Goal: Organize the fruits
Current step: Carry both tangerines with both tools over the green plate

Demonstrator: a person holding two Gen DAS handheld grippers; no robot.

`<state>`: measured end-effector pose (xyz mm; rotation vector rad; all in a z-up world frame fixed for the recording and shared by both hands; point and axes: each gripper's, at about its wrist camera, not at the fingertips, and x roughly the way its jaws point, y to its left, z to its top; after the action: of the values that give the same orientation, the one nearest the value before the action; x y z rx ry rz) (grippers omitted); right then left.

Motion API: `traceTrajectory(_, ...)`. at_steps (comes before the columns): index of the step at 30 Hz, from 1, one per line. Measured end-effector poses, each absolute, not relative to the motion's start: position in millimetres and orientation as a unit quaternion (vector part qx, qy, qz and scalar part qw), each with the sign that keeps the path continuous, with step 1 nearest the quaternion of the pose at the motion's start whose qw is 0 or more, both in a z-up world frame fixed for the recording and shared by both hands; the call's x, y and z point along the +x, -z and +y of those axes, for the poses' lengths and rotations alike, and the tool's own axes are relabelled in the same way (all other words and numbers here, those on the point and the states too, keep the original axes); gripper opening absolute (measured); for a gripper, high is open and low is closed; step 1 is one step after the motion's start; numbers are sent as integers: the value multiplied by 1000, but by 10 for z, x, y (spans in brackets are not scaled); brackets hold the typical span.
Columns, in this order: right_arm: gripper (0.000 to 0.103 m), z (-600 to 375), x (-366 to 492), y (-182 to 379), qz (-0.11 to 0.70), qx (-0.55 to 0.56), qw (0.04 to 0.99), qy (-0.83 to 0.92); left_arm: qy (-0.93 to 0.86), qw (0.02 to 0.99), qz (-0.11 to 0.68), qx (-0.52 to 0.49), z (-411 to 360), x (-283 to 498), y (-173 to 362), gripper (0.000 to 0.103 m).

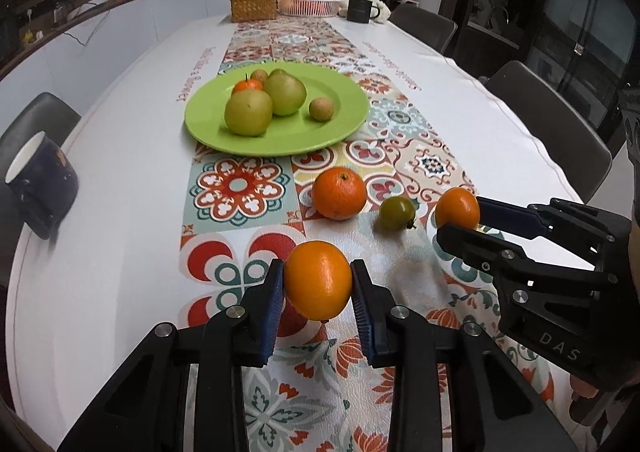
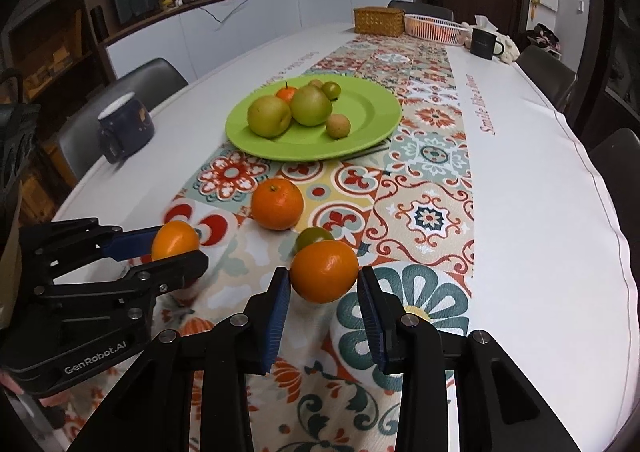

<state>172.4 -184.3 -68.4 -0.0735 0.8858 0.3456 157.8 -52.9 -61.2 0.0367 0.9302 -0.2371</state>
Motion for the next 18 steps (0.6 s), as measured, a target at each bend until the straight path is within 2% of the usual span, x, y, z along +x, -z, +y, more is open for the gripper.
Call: traceTrajectory(18, 36, -1677, 1987, -27, 348, -36, 920, -176, 103, 922, 372, 33, -357, 1921, -112, 33)
